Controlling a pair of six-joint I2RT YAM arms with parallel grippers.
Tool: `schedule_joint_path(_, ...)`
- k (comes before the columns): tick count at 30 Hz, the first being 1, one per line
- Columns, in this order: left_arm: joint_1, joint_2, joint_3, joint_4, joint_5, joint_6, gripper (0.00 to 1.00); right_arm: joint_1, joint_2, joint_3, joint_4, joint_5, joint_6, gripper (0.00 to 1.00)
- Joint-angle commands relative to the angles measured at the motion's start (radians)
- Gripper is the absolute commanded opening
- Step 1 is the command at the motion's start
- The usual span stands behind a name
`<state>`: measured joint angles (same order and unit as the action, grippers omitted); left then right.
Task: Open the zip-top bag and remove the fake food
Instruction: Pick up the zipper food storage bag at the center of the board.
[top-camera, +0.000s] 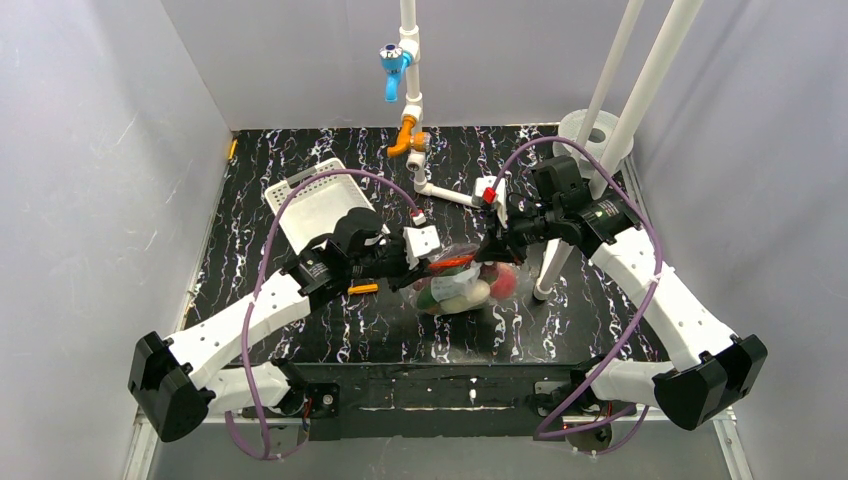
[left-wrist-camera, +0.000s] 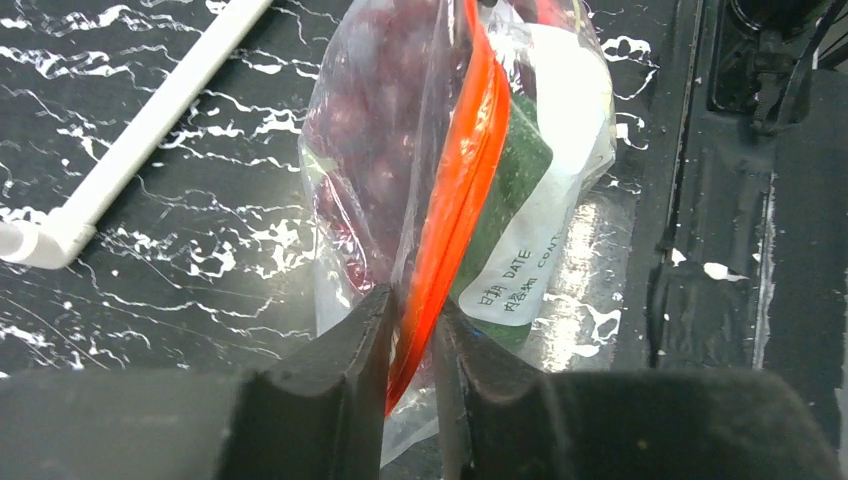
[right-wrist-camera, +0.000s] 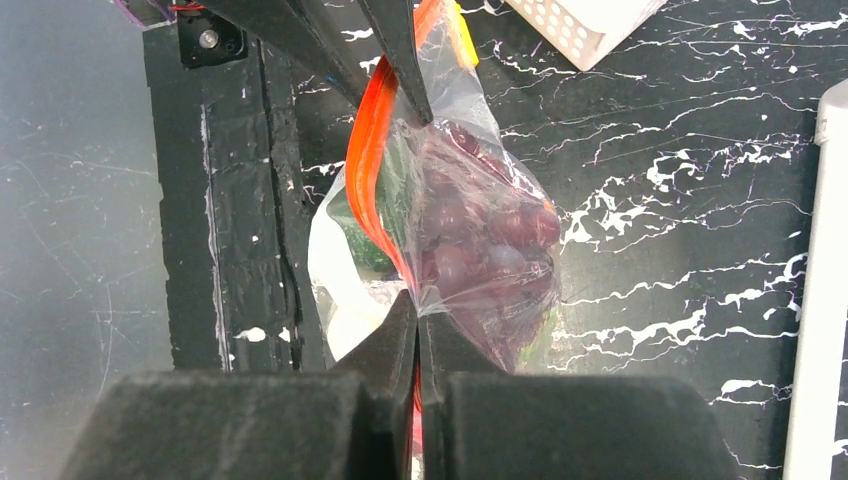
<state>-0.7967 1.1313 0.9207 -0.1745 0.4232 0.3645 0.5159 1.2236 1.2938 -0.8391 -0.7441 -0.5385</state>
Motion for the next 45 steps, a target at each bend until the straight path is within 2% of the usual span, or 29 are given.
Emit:
schedule_joint_path(1, -0.008, -0.018, -0.019, 0.06, -0.005, -0.021, 0.14, -0.017, -0.026, -0.008, 0.038, -0.053, -0.015, 0.01)
schedule_joint_path(3, -0.009, -0.015, -0.022, 0.054, -0.015, -0.024, 0.0, -0.017, -0.03, -0.012, 0.037, -0.064, -0.025, 0.01)
schedule_joint_path(4, -0.009, -0.016, -0.021, 0.042, -0.026, -0.026, 0.0, -0.017, -0.031, -0.014, 0.035, -0.068, -0.028, 0.02)
schedule_joint_path(7, -0.007, -0.058, -0.04, 0.025, -0.08, -0.115, 0.0, -0.016, -0.043, -0.029, 0.032, -0.085, -0.03, 0.32)
schedule_joint_path(10, -0.003, -0.143, -0.111, 0.063, -0.123, -0.224, 0.0, -0.019, -0.068, -0.052, 0.007, -0.115, -0.073, 0.67)
schedule_joint_path(13, 0.005, -0.212, -0.189, 0.112, -0.123, -0.308, 0.0, -0.045, -0.092, -0.068, -0.045, -0.198, -0.165, 0.81)
schedule_joint_path(16, 0.005, -0.257, -0.249, 0.162, -0.098, -0.328, 0.0, -0.079, -0.122, -0.095, -0.107, -0.277, -0.295, 0.96)
schedule_joint_path(17, 0.005, -0.27, -0.268, 0.168, -0.084, -0.33, 0.0, -0.086, -0.13, -0.109, -0.108, -0.286, -0.323, 0.98)
schedule_joint_path(20, 0.006, -0.308, -0.31, 0.23, -0.041, -0.327, 0.0, -0.091, -0.131, -0.127, -0.097, -0.286, -0.354, 0.98)
schedule_joint_path(27, 0.005, -0.331, -0.313, 0.217, 0.122, -0.272, 0.0, -0.063, -0.047, -0.034, -0.131, -0.261, -0.386, 0.95)
schedule_joint_path(31, 0.01, -0.334, -0.327, 0.274, 0.192, -0.339, 0.0, -0.009, -0.018, -0.014, -0.156, -0.242, -0.417, 0.91)
schedule_joint_path(37, 0.053, -0.334, -0.332, 0.339, 0.2, -0.491, 0.0, 0.048, -0.005, -0.009, -0.182, -0.201, -0.448, 0.82)
schedule_joint_path(45, 0.131, -0.289, -0.259, 0.277, 0.128, -0.682, 0.0, 0.047, -0.085, -0.087, -0.15, -0.224, -0.404, 0.93)
